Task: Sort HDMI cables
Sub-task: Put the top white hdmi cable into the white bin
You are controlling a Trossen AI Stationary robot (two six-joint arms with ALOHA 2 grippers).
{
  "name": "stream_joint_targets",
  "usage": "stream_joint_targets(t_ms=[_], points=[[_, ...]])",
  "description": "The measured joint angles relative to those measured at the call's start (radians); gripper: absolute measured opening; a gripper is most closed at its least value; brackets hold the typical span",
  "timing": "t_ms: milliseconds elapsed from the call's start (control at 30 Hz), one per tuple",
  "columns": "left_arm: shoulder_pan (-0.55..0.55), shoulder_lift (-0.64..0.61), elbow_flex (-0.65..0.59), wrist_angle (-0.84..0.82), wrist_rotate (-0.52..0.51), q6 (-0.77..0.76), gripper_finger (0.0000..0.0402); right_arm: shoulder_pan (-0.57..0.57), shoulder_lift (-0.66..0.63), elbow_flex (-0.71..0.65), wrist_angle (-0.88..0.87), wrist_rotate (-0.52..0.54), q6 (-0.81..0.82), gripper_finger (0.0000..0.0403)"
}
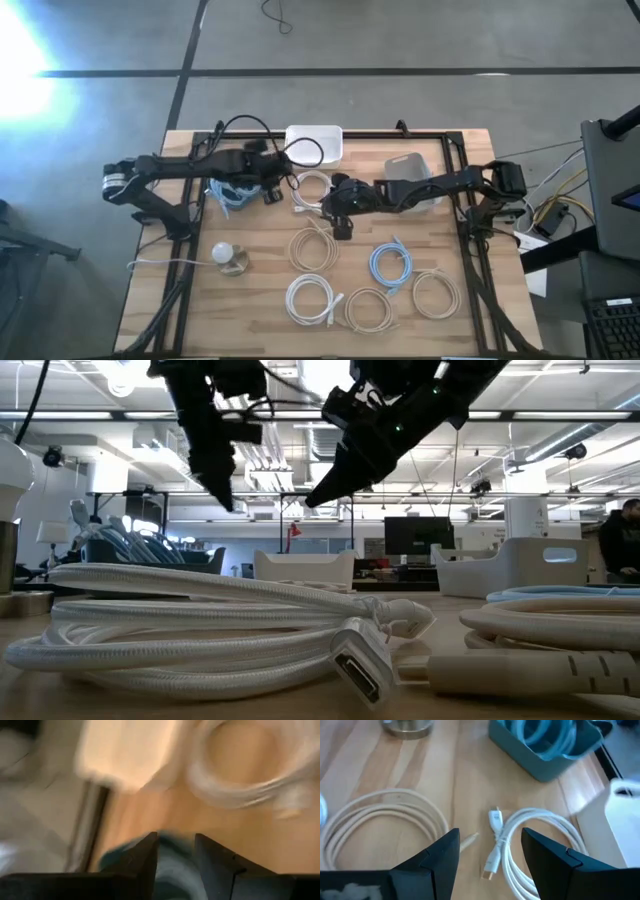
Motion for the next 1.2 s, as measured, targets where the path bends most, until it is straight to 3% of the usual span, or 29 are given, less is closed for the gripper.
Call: stream_joint_targets(t_ms=[200, 467, 667, 867, 1100, 1200], points=[[-0.014, -0.112, -0.059, 0.164, 0.333, 0.111, 0.0135, -0.008, -0.021, 0.059, -0.081, 0.020, 0.007, 0.0210], [-0.014, -0.348, -0.192, 0.351, 0.373, 0.126, 0.0135, -0.022, -0.040, 0.231, -0.244, 0.239, -0.013, 0.0210], [-0.014, -0.501, -0.413, 0.660, 0.391, 0.102, 0.0135, -0.106, 0.010, 0.197, -0.183, -0.038, 0.017, 0.0210], [-0.014, -0.550, -0.561, 0.812, 0.417, 0.088, 0.0135, -0.182, 0.132, 0.161, -0.052, -0.053, 0.087, 0.0201], [-0.014, -0.555, -0.604, 0.828, 0.417, 0.043, 0.0135, -0.204, 0.275, 0.234, -0.031, -0.069, 0.099, 0.0192], [-0.014, -0.552, -0.605, 0.828, 0.417, 0.023, 0.0135, -0.199, 0.346, 0.282, -0.073, -0.127, 0.088, 0.0194]])
